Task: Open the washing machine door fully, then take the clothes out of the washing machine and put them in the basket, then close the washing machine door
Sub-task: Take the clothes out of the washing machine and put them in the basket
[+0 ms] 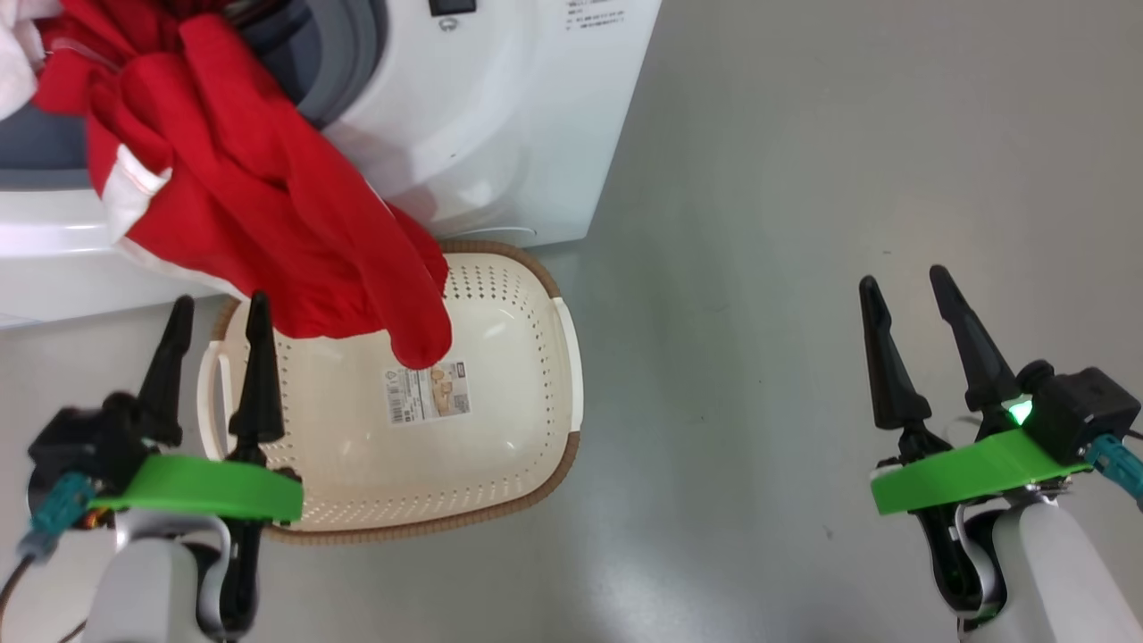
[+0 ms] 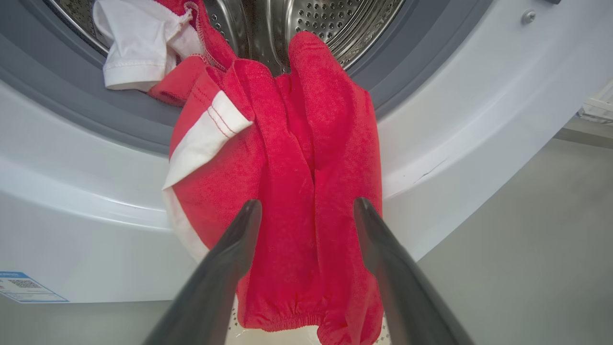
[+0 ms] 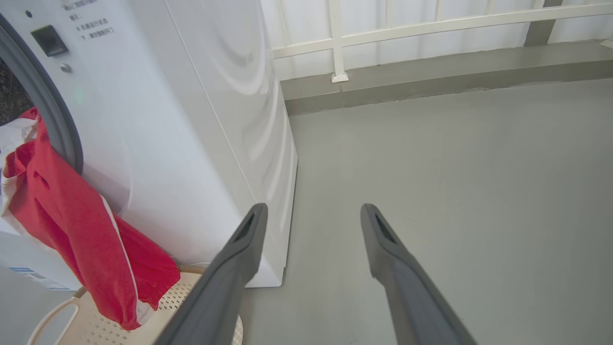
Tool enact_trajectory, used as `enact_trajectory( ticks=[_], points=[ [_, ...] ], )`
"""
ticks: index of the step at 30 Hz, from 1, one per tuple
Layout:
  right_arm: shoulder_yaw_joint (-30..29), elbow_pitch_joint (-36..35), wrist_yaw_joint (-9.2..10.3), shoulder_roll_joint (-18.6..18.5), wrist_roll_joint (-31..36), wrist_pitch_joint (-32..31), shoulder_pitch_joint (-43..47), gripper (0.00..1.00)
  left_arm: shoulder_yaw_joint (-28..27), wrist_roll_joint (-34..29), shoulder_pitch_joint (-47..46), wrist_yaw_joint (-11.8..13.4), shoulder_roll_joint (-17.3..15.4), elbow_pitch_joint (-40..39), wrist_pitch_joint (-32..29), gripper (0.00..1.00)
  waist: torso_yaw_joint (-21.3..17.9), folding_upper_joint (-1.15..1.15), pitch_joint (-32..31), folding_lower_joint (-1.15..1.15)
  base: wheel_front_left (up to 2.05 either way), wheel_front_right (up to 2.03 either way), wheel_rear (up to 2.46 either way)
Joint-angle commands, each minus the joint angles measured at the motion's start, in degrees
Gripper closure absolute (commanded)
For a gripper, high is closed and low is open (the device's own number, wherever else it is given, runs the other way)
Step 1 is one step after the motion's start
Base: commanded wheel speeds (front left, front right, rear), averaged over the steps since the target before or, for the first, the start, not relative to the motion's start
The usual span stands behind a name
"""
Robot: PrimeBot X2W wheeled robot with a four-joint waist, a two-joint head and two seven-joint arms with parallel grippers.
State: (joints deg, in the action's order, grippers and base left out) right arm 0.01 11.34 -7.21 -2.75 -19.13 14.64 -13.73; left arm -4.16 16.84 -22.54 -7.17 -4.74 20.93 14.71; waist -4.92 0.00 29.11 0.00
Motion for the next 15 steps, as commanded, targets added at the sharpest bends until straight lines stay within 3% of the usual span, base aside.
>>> enact_trajectory(
  ticks=[1,15],
  points=[
    [0.8,-0.9,-0.28,-0.1,0.8,0.4,1.7,0.0,-2.2,-0.8,2.1,-0.3,-1.0,-2.5,0.3,0.0,0.3,0.0,-0.5,0.0,0.0,0.0,0.0],
    [0.3,-0.9,-0.28,-0.1,1.1,0.4,3.1,0.0,-6.1,-1.2,12.8,-0.3,1.2,-15.3,0.3,0.0,0.8,0.0,-2.4,0.0,0.0,0.0,0.0]
  ],
)
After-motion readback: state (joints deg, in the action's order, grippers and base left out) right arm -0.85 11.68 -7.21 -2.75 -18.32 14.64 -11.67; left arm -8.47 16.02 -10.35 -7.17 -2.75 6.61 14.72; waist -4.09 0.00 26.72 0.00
